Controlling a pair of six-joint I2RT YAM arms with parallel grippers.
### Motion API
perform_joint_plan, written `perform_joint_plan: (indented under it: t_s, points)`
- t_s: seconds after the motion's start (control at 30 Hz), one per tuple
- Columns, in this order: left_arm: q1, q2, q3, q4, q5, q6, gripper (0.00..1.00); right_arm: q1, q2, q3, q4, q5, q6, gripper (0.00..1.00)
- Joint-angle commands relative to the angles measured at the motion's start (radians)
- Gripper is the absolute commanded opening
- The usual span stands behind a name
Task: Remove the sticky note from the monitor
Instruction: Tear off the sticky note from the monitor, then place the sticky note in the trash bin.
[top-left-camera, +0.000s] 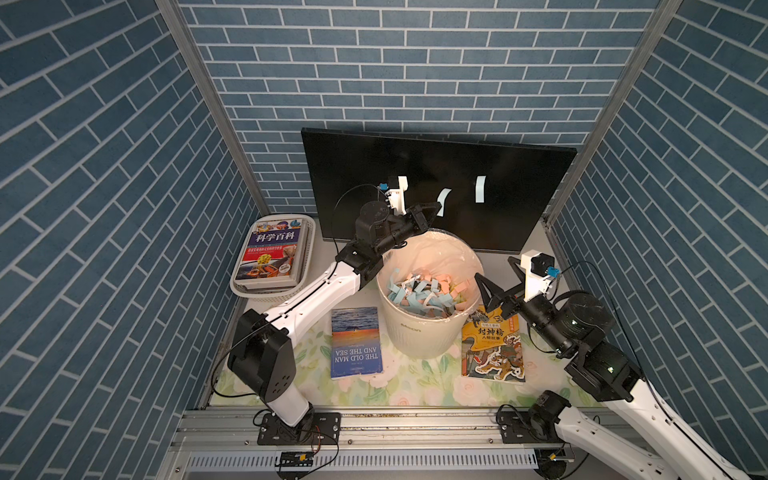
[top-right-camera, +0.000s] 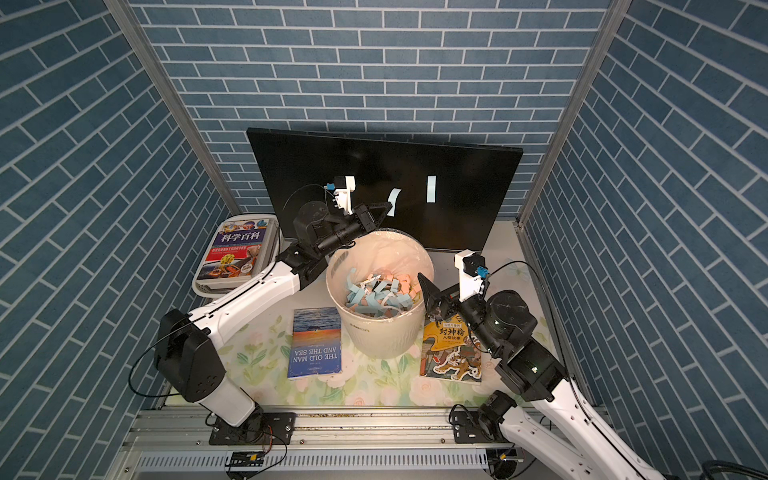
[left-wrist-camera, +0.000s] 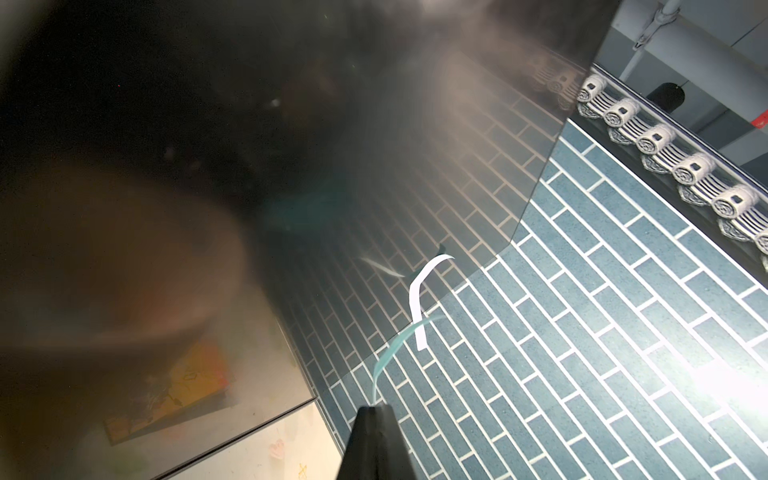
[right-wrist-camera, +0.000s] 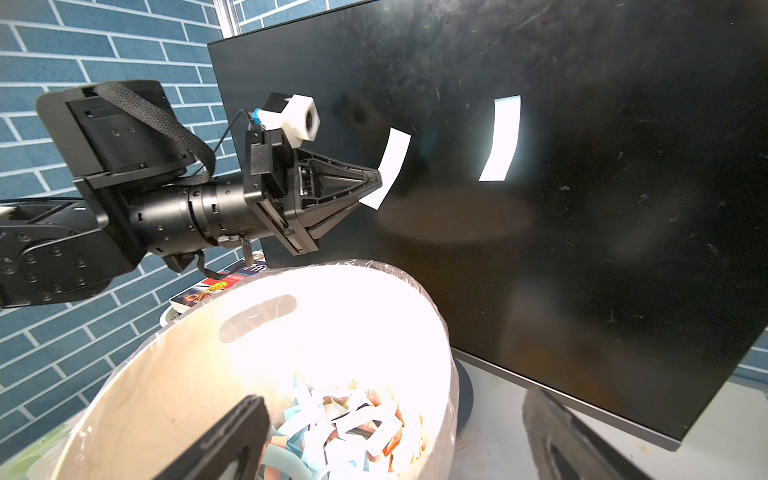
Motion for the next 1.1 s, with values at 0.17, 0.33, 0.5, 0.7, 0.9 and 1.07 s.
perform_joint_plan:
  t_s: [0.17, 0.33, 0.5, 0.7, 0.9, 1.07]
  points:
    - [-0.043, -0.101, -0.057, -0.038, -0.017, 0.094, 0.0, -0.004, 0.001, -0.002, 0.03, 0.016, -0.021, 1.0]
    - [-0.07, -0.156, -0.092, -0.076, -0.024, 0.134, 0.0, -0.004, 0.001, -0.001, 0.03, 0.016, -0.021, 1.0]
    - [-0.102, -0.211, -0.111, -0.158, -0.064, 0.205, 0.0, -0.004, 0.0, -0.002, 0.029, 0.015, -0.02, 1.0]
    - [-0.124, -0.267, -0.147, -0.252, -0.116, 0.278, 0.0, -0.004, 0.002, -0.001, 0.03, 0.012, -0.018, 1.0]
    - [-0.148, -0.302, -0.157, -0.351, -0.166, 0.349, 0.0, -0.004, 0.008, 0.001, 0.033, 0.012, -0.017, 1.0]
    - [-0.163, -0.322, -0.158, -0.431, -0.219, 0.403, 0.0, -0.004, 0.011, 0.001, 0.034, 0.012, -0.016, 1.0]
